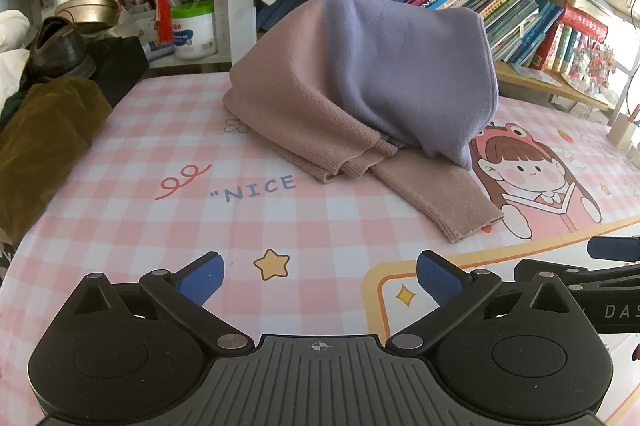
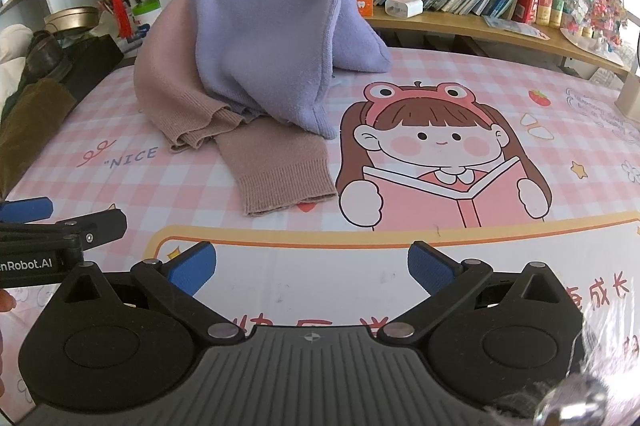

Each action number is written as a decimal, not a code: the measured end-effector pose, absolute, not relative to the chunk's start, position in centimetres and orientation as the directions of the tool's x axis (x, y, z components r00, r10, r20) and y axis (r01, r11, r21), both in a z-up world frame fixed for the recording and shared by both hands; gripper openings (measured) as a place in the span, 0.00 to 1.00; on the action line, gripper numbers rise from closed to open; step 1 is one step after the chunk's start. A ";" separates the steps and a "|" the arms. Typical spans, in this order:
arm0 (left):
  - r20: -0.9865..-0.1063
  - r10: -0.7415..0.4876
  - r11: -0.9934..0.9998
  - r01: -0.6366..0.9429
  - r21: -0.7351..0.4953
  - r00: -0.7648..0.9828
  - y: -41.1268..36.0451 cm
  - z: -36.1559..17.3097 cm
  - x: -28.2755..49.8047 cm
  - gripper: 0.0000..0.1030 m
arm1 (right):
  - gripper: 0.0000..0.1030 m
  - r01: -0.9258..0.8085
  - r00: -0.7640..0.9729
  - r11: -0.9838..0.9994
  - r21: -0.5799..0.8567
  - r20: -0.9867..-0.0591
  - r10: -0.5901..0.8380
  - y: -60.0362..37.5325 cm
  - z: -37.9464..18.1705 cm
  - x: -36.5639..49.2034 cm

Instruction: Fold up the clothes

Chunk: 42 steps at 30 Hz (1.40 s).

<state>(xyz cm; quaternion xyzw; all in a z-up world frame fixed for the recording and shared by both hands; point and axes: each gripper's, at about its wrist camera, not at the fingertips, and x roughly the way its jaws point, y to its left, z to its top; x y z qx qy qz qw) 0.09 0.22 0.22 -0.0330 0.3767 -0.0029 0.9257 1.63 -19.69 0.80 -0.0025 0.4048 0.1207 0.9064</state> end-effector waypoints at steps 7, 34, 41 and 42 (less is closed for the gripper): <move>-0.698 -0.029 0.998 -0.022 -0.063 0.715 0.2 0.2 0.2 1.00 | 1.00 -0.219 0.642 0.971 0.093 -0.736 0.216 -19.7 0.8 1.7; -0.703 -0.028 0.998 -0.024 -0.063 0.711 0.3 0.2 0.5 1.00 | 1.00 -0.215 0.637 0.972 0.093 -0.741 0.212 -19.7 0.7 1.8; -0.697 -0.032 0.998 -0.017 -0.063 0.716 0.3 0.3 0.5 1.00 | 1.00 -0.212 0.637 0.973 0.094 -0.742 0.211 -19.7 0.6 1.9; -0.698 -0.033 0.998 -0.015 -0.063 0.715 0.3 0.3 0.5 1.00 | 1.00 -0.212 0.636 0.973 0.095 -0.742 0.211 -19.7 0.6 1.9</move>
